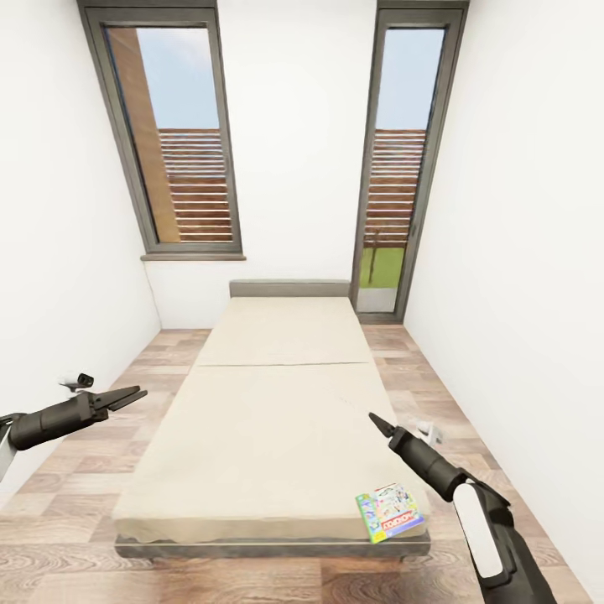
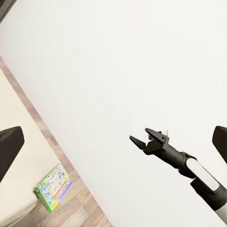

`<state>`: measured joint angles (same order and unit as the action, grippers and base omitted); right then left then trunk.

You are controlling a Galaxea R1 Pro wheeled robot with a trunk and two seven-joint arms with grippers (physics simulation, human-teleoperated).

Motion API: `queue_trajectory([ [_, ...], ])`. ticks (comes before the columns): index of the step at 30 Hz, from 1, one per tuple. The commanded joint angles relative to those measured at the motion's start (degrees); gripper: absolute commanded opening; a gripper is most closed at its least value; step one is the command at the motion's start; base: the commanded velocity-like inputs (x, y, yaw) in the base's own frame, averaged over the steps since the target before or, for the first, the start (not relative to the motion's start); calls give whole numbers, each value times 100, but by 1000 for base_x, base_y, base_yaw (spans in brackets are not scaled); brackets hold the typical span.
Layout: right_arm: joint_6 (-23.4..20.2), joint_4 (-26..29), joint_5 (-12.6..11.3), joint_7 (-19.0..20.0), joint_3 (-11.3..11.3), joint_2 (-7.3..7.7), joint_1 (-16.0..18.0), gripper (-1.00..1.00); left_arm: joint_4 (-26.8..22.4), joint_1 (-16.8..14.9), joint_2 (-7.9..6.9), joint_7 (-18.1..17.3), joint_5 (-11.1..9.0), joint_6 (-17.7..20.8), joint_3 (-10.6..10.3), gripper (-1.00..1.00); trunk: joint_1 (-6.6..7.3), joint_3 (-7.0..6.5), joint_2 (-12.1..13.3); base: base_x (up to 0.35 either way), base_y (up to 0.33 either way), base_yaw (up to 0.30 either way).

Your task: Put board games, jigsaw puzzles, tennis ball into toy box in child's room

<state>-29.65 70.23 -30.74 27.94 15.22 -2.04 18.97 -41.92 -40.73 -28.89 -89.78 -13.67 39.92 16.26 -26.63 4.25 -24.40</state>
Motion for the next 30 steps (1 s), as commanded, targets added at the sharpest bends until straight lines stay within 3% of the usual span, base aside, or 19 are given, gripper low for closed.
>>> queue_trajectory([
  [1,-50,1,-36,81,164,24,-46,100,0,-5,-2,-22,3,60,0,100,-4,13,-12,-2,-67,0],
  [7,-66,0,-30,714,768,105,-195,100,0,-4,-2,-22,4,60,0,100,-4,13,-12,-1,-24,0],
  [17,-625,40,19,928,1696,116,-480,100,0,-4,-3,-22,4,60,0,100,-4,13,-12,-26,0,0],
  [21,-686,22,20,932,1809,123,-541,100,0,-2,-3,-22,4,60,0,100,-4,13,-12,-114,42,0],
  [30,-660,1,47,933,1827,109,-560,100,0,-1,-3,-22,3,60,0,100,-4,13,-12,-128,45,0],
])
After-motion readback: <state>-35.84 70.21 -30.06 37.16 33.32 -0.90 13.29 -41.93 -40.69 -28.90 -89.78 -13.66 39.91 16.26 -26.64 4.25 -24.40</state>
